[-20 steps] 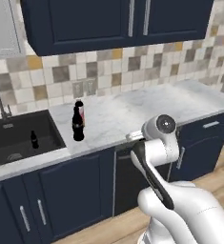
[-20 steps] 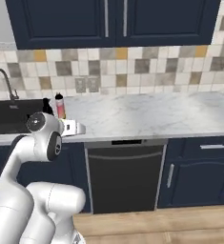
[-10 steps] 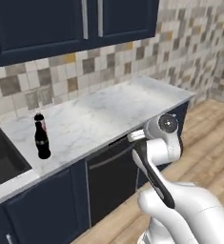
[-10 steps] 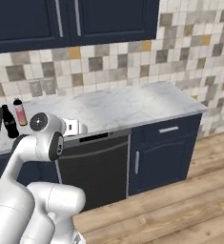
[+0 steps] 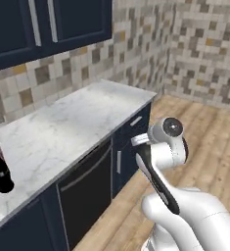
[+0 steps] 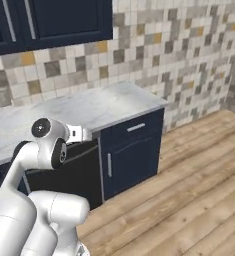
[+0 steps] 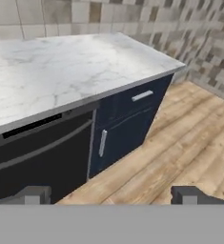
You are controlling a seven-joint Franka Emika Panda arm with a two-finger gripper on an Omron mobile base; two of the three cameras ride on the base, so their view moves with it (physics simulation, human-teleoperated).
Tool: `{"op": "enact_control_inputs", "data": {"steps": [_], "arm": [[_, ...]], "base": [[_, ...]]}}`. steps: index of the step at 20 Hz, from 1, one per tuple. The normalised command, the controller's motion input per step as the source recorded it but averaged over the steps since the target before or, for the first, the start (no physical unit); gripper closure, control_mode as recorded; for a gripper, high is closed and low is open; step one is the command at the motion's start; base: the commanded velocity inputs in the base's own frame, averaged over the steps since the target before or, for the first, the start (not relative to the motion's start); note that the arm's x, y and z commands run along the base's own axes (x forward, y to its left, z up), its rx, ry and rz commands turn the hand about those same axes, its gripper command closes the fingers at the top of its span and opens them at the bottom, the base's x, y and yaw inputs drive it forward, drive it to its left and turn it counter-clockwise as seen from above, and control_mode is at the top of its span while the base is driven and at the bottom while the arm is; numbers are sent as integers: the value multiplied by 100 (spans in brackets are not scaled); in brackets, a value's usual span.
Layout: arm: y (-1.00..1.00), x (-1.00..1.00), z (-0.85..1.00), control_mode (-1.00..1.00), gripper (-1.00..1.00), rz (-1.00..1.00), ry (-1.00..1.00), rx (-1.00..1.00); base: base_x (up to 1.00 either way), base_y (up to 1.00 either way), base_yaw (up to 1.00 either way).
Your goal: Place the large bottle from the dining counter next to the other large bottle outside the sink, and place the small bottle from the dining counter next to the other small bottle inside the sink.
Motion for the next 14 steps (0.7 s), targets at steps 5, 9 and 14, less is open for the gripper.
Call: {"op": "enact_control_inputs", "data": {"steps": [5, 9, 14], "arm": [[0, 0, 0, 100, -100, 0, 0, 0], [0, 0, 0, 100, -100, 0, 0, 0], [0, 0, 0, 100, -100, 0, 0, 0]], "base": [[20, -22, -47], [27, -21, -49], [62, -28, -48]]}}
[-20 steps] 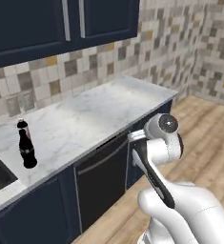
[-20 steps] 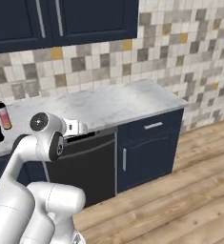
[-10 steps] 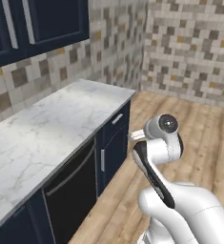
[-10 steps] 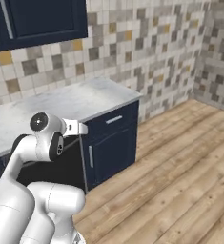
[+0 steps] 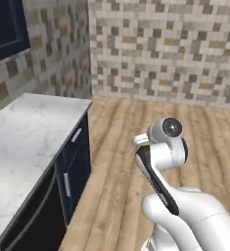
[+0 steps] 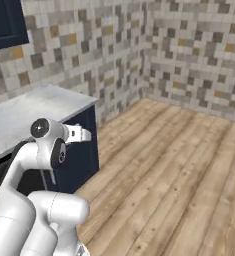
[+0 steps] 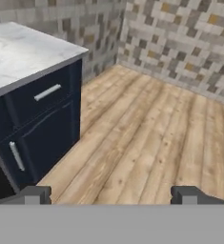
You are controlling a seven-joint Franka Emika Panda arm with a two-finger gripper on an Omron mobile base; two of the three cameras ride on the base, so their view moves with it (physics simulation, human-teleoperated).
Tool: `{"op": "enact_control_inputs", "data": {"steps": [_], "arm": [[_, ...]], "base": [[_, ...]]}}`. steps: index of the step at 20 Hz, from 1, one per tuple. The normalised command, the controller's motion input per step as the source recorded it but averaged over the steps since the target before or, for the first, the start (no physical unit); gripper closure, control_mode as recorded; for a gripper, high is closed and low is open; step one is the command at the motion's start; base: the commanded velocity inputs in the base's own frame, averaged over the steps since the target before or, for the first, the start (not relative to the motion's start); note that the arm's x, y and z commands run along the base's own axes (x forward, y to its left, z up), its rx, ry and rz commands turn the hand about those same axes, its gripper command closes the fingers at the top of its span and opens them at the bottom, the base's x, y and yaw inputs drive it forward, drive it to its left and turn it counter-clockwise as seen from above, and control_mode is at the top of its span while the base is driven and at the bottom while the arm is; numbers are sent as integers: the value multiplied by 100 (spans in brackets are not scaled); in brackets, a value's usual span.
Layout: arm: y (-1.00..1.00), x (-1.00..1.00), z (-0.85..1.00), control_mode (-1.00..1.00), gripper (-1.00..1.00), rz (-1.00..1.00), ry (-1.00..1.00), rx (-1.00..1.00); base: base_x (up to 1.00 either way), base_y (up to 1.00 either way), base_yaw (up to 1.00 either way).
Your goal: Place the large bottle from the dining counter next to the other large bottle outside the sink, and place the small bottle from the dining counter next to the other small bottle inside the sink.
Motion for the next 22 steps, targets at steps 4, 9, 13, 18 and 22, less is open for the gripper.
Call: {"op": "enact_control_inputs", "data": {"steps": [4, 9, 13, 18, 22], "arm": [[0, 0, 0, 100, -100, 0, 0, 0], [0, 0, 0, 100, -100, 0, 0, 0], [0, 0, 0, 100, -100, 0, 0, 0], [0, 0, 0, 100, -100, 0, 0, 0], [0, 0, 0, 100, -100, 0, 0, 0]], "base": [[100, -41, -34], [100, -44, -31], [96, -26, -42], [72, -7, -58], [59, -2, -63]]}}
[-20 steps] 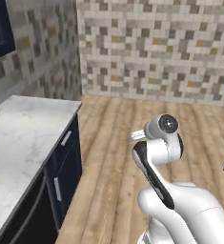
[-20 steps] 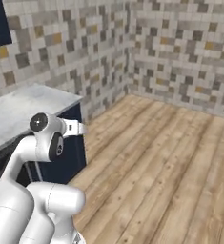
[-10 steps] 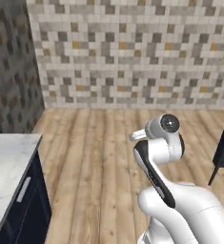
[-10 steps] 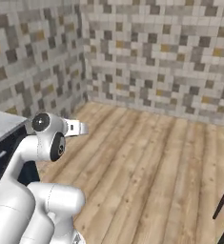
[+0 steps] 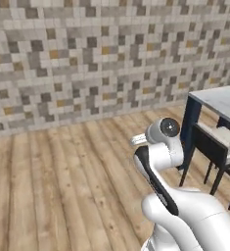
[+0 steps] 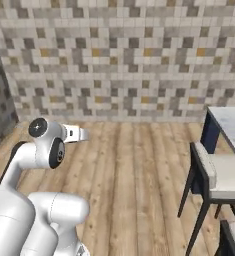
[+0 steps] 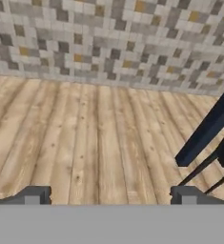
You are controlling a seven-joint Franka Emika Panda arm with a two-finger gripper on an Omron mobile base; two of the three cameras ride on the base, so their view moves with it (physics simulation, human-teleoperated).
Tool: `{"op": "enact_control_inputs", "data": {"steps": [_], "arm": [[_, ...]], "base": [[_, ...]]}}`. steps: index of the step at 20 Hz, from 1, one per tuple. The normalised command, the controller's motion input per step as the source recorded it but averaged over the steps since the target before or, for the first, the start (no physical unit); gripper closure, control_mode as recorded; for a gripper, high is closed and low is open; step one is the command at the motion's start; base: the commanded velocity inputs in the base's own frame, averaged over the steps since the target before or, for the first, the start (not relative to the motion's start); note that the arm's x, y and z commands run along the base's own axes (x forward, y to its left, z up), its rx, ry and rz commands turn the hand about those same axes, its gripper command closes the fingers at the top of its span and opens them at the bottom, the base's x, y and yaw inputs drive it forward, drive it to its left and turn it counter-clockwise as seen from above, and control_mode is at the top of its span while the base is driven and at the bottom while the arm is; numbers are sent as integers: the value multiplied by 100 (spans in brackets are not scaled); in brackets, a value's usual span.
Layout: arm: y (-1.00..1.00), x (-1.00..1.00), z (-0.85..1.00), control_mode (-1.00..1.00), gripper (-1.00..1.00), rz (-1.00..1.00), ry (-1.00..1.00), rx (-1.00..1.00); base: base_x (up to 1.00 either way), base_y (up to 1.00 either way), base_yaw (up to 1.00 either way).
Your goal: Place the large bottle from the dining counter next to the other large bottle outside the sink, and place the small bottle from the dining counter next to the other small bottle inside the sink.
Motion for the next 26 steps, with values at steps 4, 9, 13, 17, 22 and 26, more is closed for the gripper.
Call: {"op": "enact_control_inputs", "data": {"steps": [4, 9, 13, 17, 22, 26], "arm": [[0, 0, 0, 100, -100, 0, 0, 0], [0, 0, 0, 100, -100, 0, 0, 0], [0, 0, 0, 100, -100, 0, 0, 0], [0, 0, 0, 100, -100, 0, 0, 0], [0, 0, 0, 100, -100, 0, 0, 0], [0, 0, 0, 100, -100, 0, 0, 0]], "base": [[59, 0, -62], [55, 0, -60], [73, 0, -52], [74, 0, -46], [57, 10, -46], [23, 18, -44]]}}
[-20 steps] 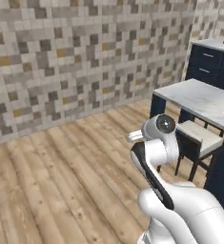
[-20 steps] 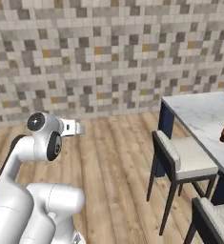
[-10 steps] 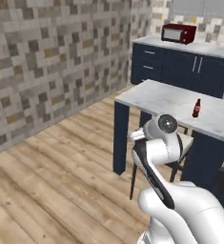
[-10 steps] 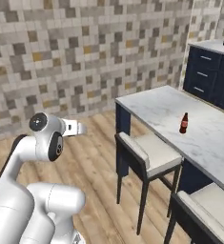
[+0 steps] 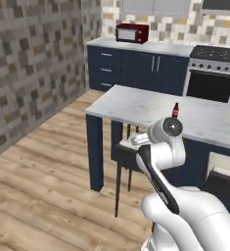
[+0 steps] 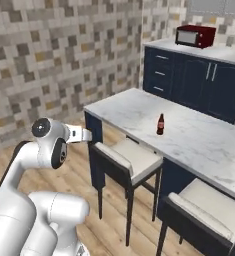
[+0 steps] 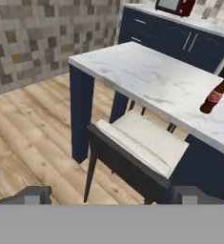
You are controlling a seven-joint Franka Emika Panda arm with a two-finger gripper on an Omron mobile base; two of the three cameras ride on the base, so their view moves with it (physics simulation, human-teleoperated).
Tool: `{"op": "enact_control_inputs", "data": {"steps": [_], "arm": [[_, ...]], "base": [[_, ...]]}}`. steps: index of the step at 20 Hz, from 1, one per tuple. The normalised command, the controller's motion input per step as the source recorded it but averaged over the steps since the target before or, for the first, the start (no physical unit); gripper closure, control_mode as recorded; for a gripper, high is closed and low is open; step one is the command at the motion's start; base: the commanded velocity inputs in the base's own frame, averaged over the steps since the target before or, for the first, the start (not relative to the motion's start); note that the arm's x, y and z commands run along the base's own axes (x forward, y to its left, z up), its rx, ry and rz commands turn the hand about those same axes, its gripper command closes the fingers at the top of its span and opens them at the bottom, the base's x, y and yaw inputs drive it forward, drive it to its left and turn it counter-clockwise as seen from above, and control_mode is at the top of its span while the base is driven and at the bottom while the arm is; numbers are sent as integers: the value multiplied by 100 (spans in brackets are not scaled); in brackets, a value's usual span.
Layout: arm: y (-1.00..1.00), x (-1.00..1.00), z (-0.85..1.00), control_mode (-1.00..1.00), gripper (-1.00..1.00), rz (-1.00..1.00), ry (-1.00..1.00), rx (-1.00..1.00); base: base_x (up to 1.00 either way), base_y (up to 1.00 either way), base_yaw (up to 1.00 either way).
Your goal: Place the large bottle from the dining counter next to the other large bottle outside the sink, and place the small bottle from the dining counter next to the other small bottle inside the sink.
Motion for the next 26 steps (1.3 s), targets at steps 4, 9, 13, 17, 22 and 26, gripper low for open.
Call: {"op": "enact_control_inputs", "data": {"steps": [4, 9, 13, 17, 22, 26], "arm": [[0, 0, 0, 100, -100, 0, 0, 0], [0, 0, 0, 100, -100, 0, 0, 0], [0, 0, 0, 100, -100, 0, 0, 0], [0, 0, 0, 100, -100, 0, 0, 0], [0, 0, 0, 100, -100, 0, 0, 0], [0, 0, 0, 100, -100, 0, 0, 0]], "base": [[21, 17, -43], [18, 20, -43], [14, 36, -40], [13, 59, -34], [13, 66, -30], [35, 35, -25]]}}
